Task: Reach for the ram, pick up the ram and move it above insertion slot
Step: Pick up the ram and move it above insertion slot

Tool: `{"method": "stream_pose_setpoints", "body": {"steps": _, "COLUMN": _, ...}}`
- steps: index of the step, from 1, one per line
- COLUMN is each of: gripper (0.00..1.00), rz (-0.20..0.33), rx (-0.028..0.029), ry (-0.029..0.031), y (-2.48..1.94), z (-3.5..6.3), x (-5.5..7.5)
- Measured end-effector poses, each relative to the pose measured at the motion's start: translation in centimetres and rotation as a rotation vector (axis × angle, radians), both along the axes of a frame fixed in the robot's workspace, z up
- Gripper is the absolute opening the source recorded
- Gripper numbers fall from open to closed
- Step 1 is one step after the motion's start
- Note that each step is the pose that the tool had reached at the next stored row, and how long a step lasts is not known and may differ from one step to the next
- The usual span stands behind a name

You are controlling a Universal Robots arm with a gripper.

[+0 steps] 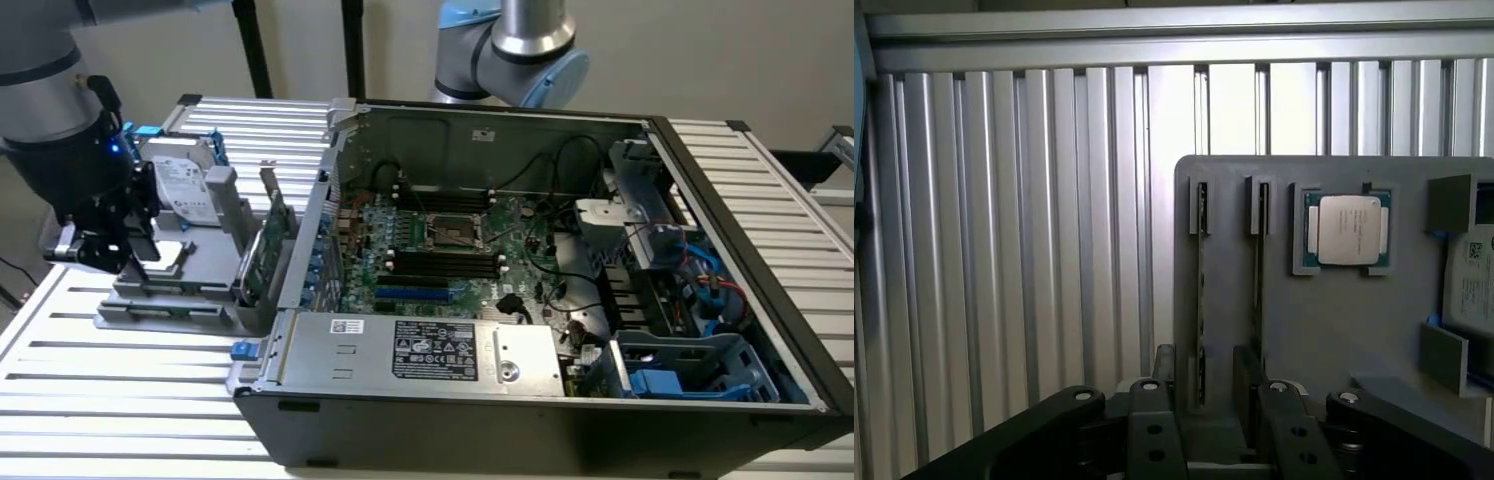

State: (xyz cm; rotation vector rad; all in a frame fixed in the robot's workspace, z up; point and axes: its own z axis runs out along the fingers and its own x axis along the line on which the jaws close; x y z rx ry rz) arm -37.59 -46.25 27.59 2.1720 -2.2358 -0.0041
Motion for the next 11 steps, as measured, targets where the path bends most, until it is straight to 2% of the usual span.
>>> {"method": "stream_pose_setpoints", "body": {"steps": 11, "gripper": 0.36, "rz": -0.001, "rx": 0.0002, "ry": -0.0002, "y": -0.1, "z": -2.0, "x": 0.0}}
